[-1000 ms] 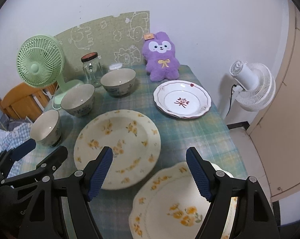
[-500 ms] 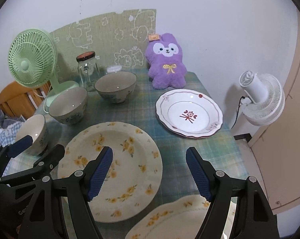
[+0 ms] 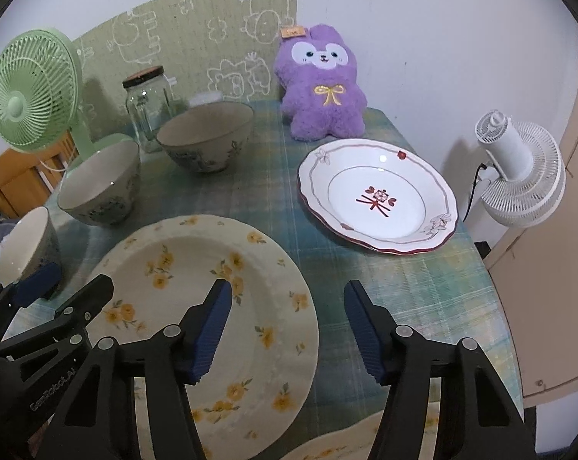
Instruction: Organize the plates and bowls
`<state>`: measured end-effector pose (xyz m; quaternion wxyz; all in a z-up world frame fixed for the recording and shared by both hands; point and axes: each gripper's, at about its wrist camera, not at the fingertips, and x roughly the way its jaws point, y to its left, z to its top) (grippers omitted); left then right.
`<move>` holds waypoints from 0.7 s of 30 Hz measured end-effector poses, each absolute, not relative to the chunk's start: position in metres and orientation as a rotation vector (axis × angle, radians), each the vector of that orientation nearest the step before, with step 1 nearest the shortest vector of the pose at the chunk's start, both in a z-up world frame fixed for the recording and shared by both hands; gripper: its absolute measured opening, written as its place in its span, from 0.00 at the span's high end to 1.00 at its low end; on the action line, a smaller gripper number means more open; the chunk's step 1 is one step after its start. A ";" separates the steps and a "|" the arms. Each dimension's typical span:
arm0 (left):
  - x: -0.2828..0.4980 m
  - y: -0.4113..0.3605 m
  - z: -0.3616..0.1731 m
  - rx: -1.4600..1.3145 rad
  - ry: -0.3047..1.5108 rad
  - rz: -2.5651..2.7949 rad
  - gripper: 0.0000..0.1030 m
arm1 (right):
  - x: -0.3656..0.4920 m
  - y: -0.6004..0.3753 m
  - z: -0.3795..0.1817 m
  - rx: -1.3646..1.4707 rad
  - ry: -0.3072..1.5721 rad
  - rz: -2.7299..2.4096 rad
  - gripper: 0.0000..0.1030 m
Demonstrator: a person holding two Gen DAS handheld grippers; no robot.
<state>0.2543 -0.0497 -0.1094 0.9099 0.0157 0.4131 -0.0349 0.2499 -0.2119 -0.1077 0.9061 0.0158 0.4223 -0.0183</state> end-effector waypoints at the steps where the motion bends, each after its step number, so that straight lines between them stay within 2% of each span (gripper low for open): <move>1: 0.256 -0.049 -0.112 0.030 0.858 -0.072 0.37 | 0.252 -0.212 -0.110 0.028 0.879 -0.036 0.40; 6: 0.262 -0.049 -0.121 0.023 0.882 -0.078 0.44 | 0.261 -0.211 -0.121 0.021 0.911 -0.030 0.45; 15: 0.268 -0.047 -0.134 0.041 0.921 -0.071 0.48 | 0.269 -0.211 -0.134 0.016 0.946 -0.025 0.46; 18: 0.270 -0.049 -0.138 0.052 0.928 -0.060 0.53 | 0.273 -0.210 -0.138 0.011 0.964 -0.020 0.55; 21: 0.271 -0.048 -0.138 0.054 0.929 -0.045 0.56 | 0.274 -0.210 -0.141 0.015 0.972 -0.017 0.57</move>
